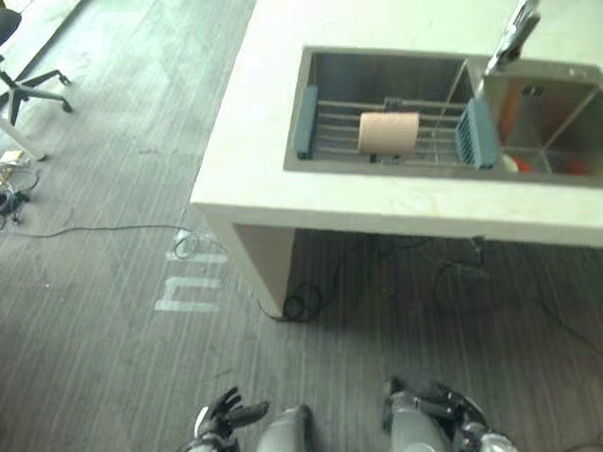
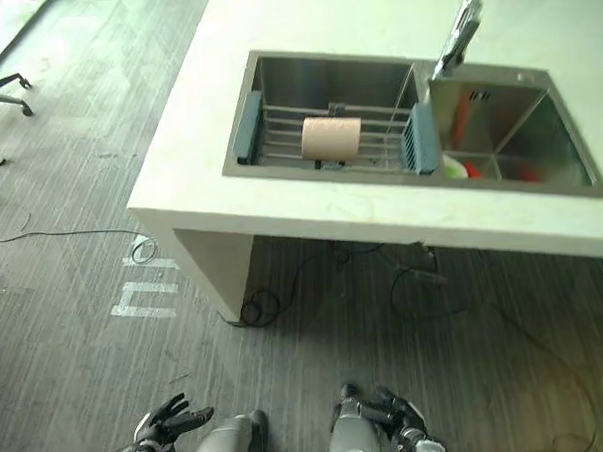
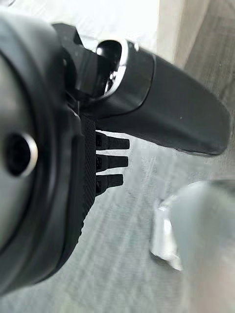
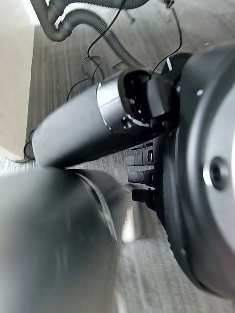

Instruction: Place the dishes in the dishwasher.

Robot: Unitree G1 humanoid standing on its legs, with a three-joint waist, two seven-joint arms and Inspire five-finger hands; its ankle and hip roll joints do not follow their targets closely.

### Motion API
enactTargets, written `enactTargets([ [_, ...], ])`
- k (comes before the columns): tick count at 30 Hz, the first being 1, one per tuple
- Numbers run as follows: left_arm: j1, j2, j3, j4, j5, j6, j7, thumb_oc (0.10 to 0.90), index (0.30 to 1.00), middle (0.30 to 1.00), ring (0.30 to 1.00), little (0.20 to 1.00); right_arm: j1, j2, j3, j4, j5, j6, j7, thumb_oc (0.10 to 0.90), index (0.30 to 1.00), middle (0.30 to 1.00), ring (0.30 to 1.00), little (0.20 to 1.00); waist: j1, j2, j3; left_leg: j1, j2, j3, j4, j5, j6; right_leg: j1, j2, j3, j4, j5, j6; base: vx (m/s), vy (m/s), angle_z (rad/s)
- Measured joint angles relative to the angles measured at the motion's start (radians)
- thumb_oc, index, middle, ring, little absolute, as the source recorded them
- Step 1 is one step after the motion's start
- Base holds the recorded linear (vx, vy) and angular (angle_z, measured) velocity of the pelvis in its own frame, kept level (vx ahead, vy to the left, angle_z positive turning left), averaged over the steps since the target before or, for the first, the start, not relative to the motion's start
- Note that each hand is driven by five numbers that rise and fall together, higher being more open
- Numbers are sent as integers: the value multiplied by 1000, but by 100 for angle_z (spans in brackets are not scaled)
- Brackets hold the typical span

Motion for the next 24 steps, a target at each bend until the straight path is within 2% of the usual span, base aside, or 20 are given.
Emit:
enactTargets([
  [1, 6, -16, 1, 11, -2, 5, -5, 800, 900, 900, 900, 900, -5, -12, -1, -2, 1, -1, 0, 800, 900, 900, 900, 900, -1, -4, -10, 11, 16, 2, -28, 70, -9, 5, 17, -21, 24, -30, -40, 146, -322, 20],
  [2, 5, -10, -3, 9, -1, 3, -3, 800, 900, 900, 900, 900, -3, -21, -1, 0, 2, -1, 1, 800, 900, 900, 900, 900, 2, -16, -15, 6, 16, 3, -27, 127, -31, 6, 18, -27, 35, -48, -58, 131, -229, 32],
  [3, 4, -10, -2, 9, -2, 3, -2, 800, 900, 900, 900, 900, 0, -29, -3, 0, 1, -3, 2, 800, 900, 900, 900, 900, 8, -20, -24, -8, 10, 7, -9, 159, -33, 14, 9, -37, 24, -58, -73, 65, -42, 35],
  [4, 0, -9, -3, 10, -1, 5, -3, 800, 900, 900, 900, 900, 1, -44, -3, 0, 1, -5, 0, 800, 900, 900, 900, 900, 4, -20, -25, -37, 16, 23, 37, 191, -18, 33, 9, -56, 14, -60, -89, 103, 51, 33],
  [5, 0, -10, -9, 10, -1, 5, -4, 800, 900, 900, 900, 900, 0, -57, -2, 1, 1, -6, -3, 800, 900, 900, 900, 900, 2, -18, -27, -43, 15, 32, 45, 180, -18, 48, 10, -73, 5, -61, -91, 142, 129, 34],
  [7, 5, -22, -33, -1, 0, 4, -8, 800, 900, 900, 900, 900, -3, -73, 0, 9, 1, -7, -6, 800, 900, 900, 900, 900, 0, 8, -49, -81, -29, 42, -11, 129, -20, 62, 41, -85, -39, -64, -87, 181, 179, 23],
  [8, 10, -30, -46, -4, 0, 3, -12, 800, 900, 900, 900, 900, -23, -86, 0, 37, 1, -4, -9, 800, 900, 900, 900, 900, 5, 31, -58, -114, -66, 10, -64, 111, -11, 66, 67, -86, -79, -45, -90, 161, 138, -2],
  [9, 9, -37, -44, 6, 0, 8, -13, 800, 900, 900, 900, 900, -38, -91, -1, 58, 1, -1, -15, 800, 900, 900, 900, 900, 11, 56, -57, -148, -91, -11, -106, 121, -8, 90, 107, -87, -132, -26, -80, 130, 139, -30],
  [10, 3, -46, -11, 18, -4, 15, -15, 800, 900, 900, 900, 900, -39, -79, -2, 71, 1, -2, -15, 800, 900, 900, 900, 900, 25, 68, -58, -173, -89, -6, -139, 153, -16, 114, 137, -96, -161, -15, -74, 106, 165, -35],
  [11, -5, -43, 9, 24, -2, 21, -18, 800, 900, 900, 900, 900, -27, -67, 1, 69, 1, -2, -9, 800, 900, 900, 900, 900, 36, 68, -57, -198, -68, 30, -145, 187, -15, 132, 157, -110, -170, -10, -100, 96, 176, -20],
  [12, -19, -33, 10, 33, 0, 24, -22, 800, 900, 900, 900, 900, -25, -63, 9, 68, 2, -2, -2, 800, 900, 900, 900, 900, 31, 69, -59, -221, -48, 40, -134, 203, -6, 144, 170, -116, -172, -20, -111, 88, 173, -1],
  [15, -38, -35, 15, 67, 0, 29, -22, 800, 900, 900, 900, 900, 1, -65, 7, 68, 11, -3, 2, 800, 900, 900, 900, 900, 24, 62, -68, -204, -34, 71, -117, 205, 1, 141, 153, -127, -181, -32, -85, 67, 103, -10],
  [16, -38, -37, 20, 82, 0, 30, -21, 800, 900, 900, 900, 900, 15, -65, 8, 69, 17, -1, 9, 800, 900, 900, 900, 900, 23, 66, -71, -169, -30, 73, -111, 204, -1, 141, 156, -125, -175, -22, -106, 44, 71, -6],
  [18, -27, -44, 20, 92, 0, 42, -21, 800, 900, 900, 900, 900, 47, -61, 9, 73, 19, 3, 12, 800, 900, 900, 900, 900, 23, 76, -77, -106, -23, 69, -115, 197, 0, 132, 160, -121, -155, -21, -118, 15, 62, -7],
  [19, -28, -46, 20, 97, 0, 42, -22, 800, 900, 900, 900, 900, 46, -59, 9, 75, 20, 4, 15, 800, 900, 900, 900, 900, 22, 78, -78, -91, -24, 69, -135, 180, 15, 108, 157, -117, -132, -22, -119, 6, 48, -13],
  [20, -39, -46, 20, 101, 0, 43, -21, 800, 900, 900, 900, 900, 43, -51, 8, 75, 20, 6, 17, 800, 900, 900, 900, 900, 22, 66, -75, -92, -35, 77, -150, 175, 45, 78, 143, -108, -103, -29, -115, 23, 45, -16],
  [21, -43, -46, 20, 101, 0, 43, -21, 800, 900, 900, 900, 900, 36, -49, 8, 74, 20, 7, 18, 800, 900, 900, 900, 900, 22, 59, -71, -92, -42, 85, -148, 175, 54, 70, 134, -102, -92, -33, -111, 39, 26, -14],
  [24, -44, -44, 20, 100, 0, 40, -21, 800, 900, 900, 900, 900, 31, -35, 7, 65, 21, 4, 21, 800, 900, 900, 900, 900, 23, 38, -71, -79, -70, 106, -138, 151, 92, 49, 85, -93, -35, -83, -67, 49, 21, -16],
])
